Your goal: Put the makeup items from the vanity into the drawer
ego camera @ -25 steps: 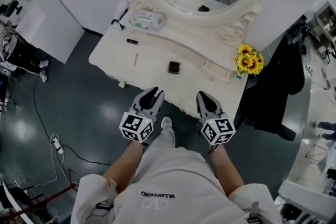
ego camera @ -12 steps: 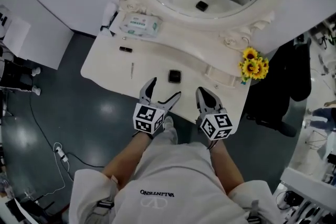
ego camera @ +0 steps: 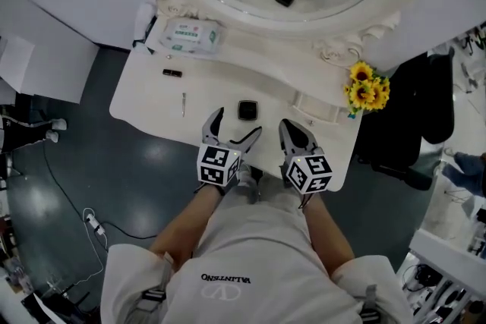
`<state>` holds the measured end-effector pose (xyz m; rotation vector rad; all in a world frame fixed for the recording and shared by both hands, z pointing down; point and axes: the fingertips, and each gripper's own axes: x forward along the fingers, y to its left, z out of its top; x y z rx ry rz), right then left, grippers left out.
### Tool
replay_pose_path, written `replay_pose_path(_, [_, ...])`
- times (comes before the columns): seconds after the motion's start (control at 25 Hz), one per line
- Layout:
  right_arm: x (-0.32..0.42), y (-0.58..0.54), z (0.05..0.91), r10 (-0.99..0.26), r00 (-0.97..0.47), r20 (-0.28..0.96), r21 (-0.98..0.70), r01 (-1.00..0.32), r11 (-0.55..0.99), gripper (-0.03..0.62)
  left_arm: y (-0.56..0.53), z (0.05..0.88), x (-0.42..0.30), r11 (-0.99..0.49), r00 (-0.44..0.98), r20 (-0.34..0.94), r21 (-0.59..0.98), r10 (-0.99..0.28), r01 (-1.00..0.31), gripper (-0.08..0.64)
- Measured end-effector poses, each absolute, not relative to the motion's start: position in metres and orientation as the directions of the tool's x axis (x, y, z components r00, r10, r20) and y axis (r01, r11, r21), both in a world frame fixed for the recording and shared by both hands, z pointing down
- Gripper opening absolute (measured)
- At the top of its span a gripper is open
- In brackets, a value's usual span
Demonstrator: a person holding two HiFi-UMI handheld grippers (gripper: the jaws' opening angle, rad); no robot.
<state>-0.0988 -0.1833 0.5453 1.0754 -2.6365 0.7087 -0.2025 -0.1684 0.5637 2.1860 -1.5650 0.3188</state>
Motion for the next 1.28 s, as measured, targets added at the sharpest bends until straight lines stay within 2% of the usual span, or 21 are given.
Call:
replay_pose_path(0.56, [-0.095, -0.220, 0.588, -0.534, -0.728, 0.430, -0.401, -0.684, 0.610, 0.012, -0.205, 0.620, -0.182, -0.196, 0.281, 0.572, 0.207, -0.771, -0.959, 0.479])
replay_pose_path(1.28, [-0.112, -0.216, 0.635, -0.456, -0.740, 0.494, -0.452, -0.667, 0.593, 0.012, -0.230, 0.692, -0.192, -0.097, 0.199, 0.713, 0.183, -0.672, -0.978, 0.482])
